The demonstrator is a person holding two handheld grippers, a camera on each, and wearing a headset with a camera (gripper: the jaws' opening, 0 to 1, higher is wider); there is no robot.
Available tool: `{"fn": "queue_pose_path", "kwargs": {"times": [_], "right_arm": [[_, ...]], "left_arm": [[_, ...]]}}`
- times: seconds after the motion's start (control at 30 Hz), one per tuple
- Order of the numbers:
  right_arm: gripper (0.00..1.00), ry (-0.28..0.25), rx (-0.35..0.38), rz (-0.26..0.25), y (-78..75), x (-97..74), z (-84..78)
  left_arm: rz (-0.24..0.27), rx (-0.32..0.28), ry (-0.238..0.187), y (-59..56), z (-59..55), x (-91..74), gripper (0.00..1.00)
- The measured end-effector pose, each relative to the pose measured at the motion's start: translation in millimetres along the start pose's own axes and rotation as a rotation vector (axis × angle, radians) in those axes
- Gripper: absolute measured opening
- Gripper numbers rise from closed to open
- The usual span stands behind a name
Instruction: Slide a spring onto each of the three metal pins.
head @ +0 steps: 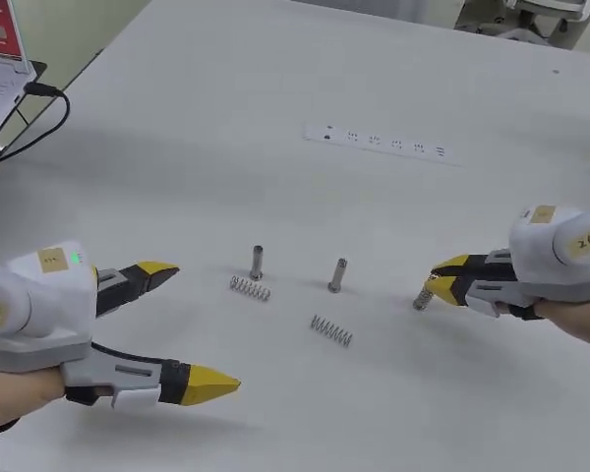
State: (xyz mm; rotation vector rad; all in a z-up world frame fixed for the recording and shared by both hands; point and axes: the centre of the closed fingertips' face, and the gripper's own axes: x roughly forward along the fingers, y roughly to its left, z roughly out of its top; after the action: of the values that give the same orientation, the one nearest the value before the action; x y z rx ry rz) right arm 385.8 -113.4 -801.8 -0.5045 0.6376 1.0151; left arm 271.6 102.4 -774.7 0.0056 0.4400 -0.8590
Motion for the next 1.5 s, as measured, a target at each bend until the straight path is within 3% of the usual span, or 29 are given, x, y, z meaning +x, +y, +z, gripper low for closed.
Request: {"fn": "queue_pose_path", "kwargs": {"times": [0.17, 0.2, 0.27, 0.97, 1.5], "right_arm": [[0.08, 0.023, -0.004, 0.000, 3.1, 3.7, -9.3], [0.08, -0.004, -0.004, -0.015, 1.0, 2.3, -4.9], [0.08, 0.006, 0.028, -0.021, -0.2, 1.7, -6.7], [0.09, 0.023, 0.007, -0.027, -0.9, 4.0, -8.0], [0.19, 0.005, 0.045, -0.043, -0.5, -0.1, -6.5]], "left_arm": [[0.006, -0.002, -0.002, 1.6, -0.3, -1.5, 0.96], [0.006, -0.002, -0.002, 1.8, -0.2, -1.7, 0.96], [0.009, -0.003, -0.005, 2.3, 0.0, -1.9, 0.96], [0.010, -0.005, -0.007, 0.2, 0.2, -4.0, 0.95], [0.008, 0.002, -0.005, -1.5, 1.5, -5.2, 0.95]]}}
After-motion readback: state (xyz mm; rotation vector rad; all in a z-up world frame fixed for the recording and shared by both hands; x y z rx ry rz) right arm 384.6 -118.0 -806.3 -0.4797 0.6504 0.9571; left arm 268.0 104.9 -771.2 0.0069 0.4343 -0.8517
